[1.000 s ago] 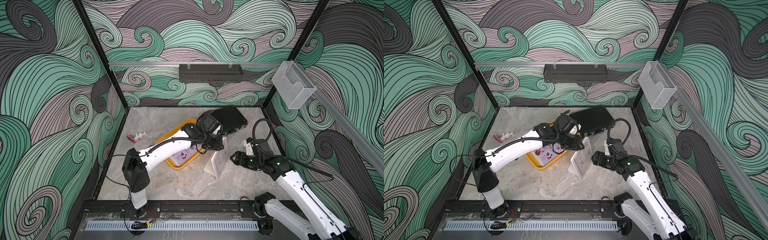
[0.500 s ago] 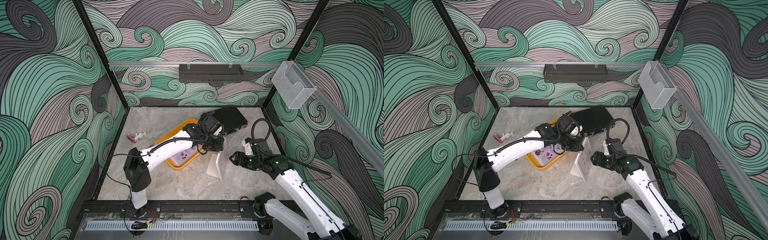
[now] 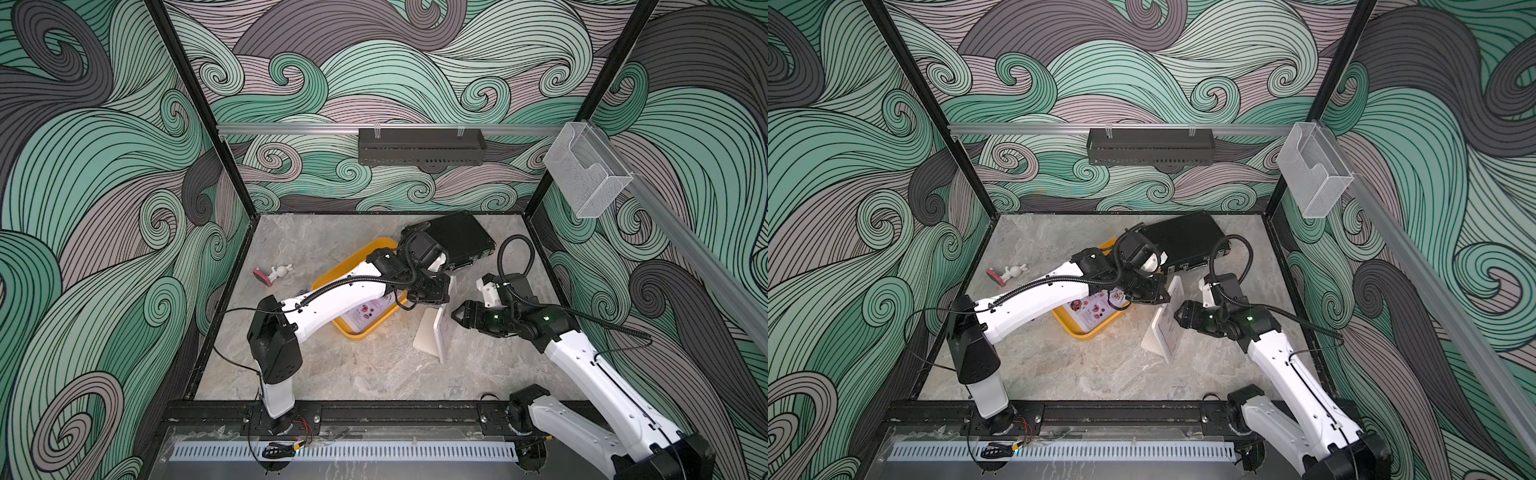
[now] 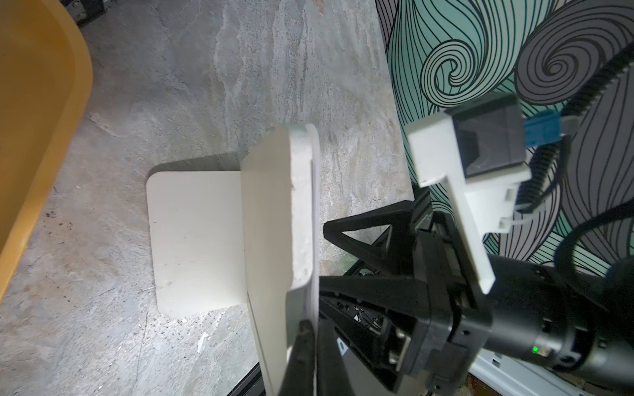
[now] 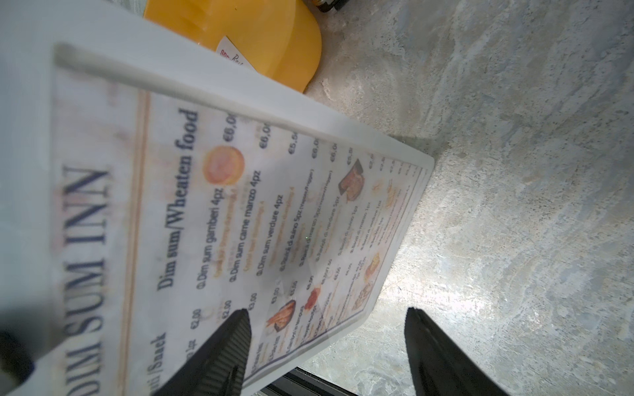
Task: Replace the menus in the menu holders
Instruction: Take out the menu from the menu holder.
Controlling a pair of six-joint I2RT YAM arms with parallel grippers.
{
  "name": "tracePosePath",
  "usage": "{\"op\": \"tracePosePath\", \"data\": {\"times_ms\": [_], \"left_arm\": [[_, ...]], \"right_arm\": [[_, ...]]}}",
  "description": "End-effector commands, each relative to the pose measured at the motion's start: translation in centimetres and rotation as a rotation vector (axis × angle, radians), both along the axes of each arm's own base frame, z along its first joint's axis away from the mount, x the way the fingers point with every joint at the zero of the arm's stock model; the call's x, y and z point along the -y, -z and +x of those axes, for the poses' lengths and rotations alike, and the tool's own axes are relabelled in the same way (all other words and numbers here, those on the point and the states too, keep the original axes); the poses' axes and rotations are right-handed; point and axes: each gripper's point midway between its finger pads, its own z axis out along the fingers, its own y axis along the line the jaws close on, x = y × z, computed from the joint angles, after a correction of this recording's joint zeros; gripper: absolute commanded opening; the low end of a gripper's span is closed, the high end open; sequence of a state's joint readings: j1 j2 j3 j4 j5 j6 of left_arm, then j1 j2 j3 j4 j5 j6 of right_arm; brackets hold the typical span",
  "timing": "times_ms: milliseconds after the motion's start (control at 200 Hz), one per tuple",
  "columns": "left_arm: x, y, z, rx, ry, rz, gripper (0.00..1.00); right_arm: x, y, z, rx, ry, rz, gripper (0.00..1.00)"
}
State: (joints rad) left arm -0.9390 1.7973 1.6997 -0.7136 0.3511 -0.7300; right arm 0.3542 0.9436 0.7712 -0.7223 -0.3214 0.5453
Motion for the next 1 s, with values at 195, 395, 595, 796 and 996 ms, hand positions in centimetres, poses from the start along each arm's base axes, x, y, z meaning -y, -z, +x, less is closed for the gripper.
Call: {"op": "tracePosePath", "data": {"times_ms": [195,395,595,796,996], "left_arm": [[0.8,-3.4,-0.8,-0.002,0.016,-0.129,0.1],[1.0,-4.0,-1.1,-0.016,0.019,-0.162,0.11],[0.9,-4.5,-1.2,-0.017,0.013,-0.182,0.11],[0.2,-5.0,-1.0,0.001,-0.006,-0.183,0.1],[-2.4,-4.7,0.5,0.109,-0.088,-0.065,0.15]], "right_arm": [[-0.9,0.3,0.5,0.002,-0.03,0.021,0.75],[-1.1,0.3,0.6,0.004,-0.036,0.023,0.75],[-1.2,0.3,0.6,0.003,-0.041,0.022,0.75],[-1.2,0.2,0.6,0.007,-0.042,0.018,0.75],[-0.9,0.0,0.5,0.019,-0.038,0.004,0.75]]}}
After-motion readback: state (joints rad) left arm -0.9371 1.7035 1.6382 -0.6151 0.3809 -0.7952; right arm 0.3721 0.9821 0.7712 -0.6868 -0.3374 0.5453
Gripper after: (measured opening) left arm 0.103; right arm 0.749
